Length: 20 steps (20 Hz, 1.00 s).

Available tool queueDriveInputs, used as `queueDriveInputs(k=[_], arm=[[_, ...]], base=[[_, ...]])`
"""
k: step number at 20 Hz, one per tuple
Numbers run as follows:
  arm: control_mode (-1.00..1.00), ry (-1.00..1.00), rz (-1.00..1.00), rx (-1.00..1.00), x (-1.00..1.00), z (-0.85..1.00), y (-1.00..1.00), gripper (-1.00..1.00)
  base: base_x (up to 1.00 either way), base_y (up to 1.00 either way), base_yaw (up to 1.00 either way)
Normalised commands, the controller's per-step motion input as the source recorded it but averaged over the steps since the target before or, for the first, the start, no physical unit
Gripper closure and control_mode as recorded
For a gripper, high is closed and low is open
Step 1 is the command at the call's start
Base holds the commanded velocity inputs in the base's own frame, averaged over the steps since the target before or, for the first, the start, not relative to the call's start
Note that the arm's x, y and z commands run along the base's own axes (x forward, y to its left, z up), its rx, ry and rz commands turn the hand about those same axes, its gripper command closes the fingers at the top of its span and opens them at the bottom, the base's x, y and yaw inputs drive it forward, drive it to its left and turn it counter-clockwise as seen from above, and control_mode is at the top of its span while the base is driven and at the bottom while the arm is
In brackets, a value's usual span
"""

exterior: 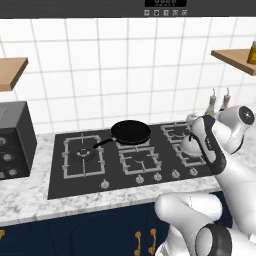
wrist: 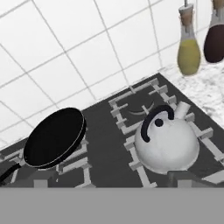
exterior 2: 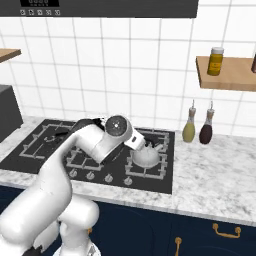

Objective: Pick the kettle from the counter and place it on a stove burner. Then turn the burner on.

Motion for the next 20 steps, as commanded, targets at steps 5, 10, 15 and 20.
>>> queueDriveInputs(k=[5, 10, 15, 20], arm=[[-1.0, 0.48, 0.28, -0.08, -0.69, -0.05, 0.0, -1.0], [-1.0, 0.8, 0.19, -0.14, 0.07, -0.07, 0.11, -1.0], [-1.0, 0.12, 0.12, 0.02, 0.08, -0.62, 0.02, -1.0], [-1.0, 0.05, 0.05, -0.04, 0.03, -0.9, -0.17, -1.0]], base=[[0.0, 0.0, 0.0], [0.0, 0.0, 0.0], [0.0, 0.0, 0.0], [0.0, 0.0, 0.0]])
